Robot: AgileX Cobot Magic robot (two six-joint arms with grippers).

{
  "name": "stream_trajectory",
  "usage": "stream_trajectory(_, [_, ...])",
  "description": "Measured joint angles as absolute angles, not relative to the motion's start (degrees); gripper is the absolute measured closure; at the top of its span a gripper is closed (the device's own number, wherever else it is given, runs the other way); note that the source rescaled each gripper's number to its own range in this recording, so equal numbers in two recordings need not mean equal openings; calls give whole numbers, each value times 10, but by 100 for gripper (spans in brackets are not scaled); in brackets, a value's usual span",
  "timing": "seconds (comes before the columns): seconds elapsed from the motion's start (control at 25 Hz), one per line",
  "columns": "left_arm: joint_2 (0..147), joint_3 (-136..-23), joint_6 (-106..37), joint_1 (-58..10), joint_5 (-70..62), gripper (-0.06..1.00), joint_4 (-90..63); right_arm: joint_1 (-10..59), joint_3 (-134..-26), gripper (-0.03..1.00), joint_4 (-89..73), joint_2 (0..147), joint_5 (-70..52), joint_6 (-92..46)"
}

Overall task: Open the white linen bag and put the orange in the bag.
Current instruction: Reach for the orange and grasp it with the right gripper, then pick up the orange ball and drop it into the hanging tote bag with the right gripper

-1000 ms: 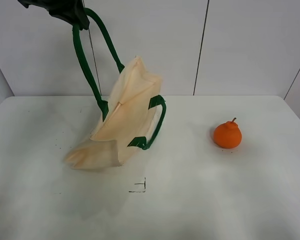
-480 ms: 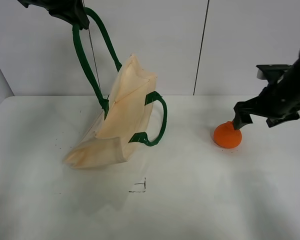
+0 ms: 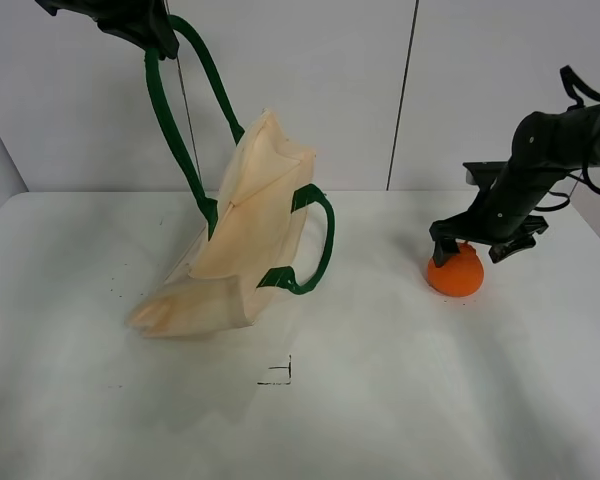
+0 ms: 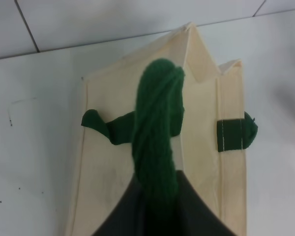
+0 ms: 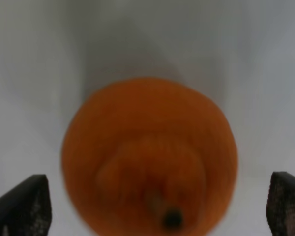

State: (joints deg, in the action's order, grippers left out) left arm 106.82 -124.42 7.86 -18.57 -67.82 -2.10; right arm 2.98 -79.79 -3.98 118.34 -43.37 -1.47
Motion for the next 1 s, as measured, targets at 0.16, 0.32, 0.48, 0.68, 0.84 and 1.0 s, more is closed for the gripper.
stream_trajectory(0.16, [1068, -1244, 78, -186, -678, 94, -21, 30, -798, -2, -42, 1218, -406, -22])
stream_trajectory(0.32, [1068, -1244, 78, -186, -678, 94, -21, 30, -800, 54, -46, 1219, -402, -27])
stream_trajectory(0.48, [1068, -1244, 79, -186, -678, 94, -21, 30, -805, 97, -62, 1192, -410, -27])
stream_trajectory(0.68, [1068, -1244, 79, -186, -678, 94, -23, 30, -867, 97, -135, 1133, -478, -38])
stream_trajectory(0.84, [1068, -1244, 78, -186, -678, 94, -23, 43, -968, 97, -232, 1094, -575, -81])
stream_trajectory(1.0, [1068, -1244, 78, -186, -678, 94, -27, 100, -1040, 97, -300, 1090, -611, -94])
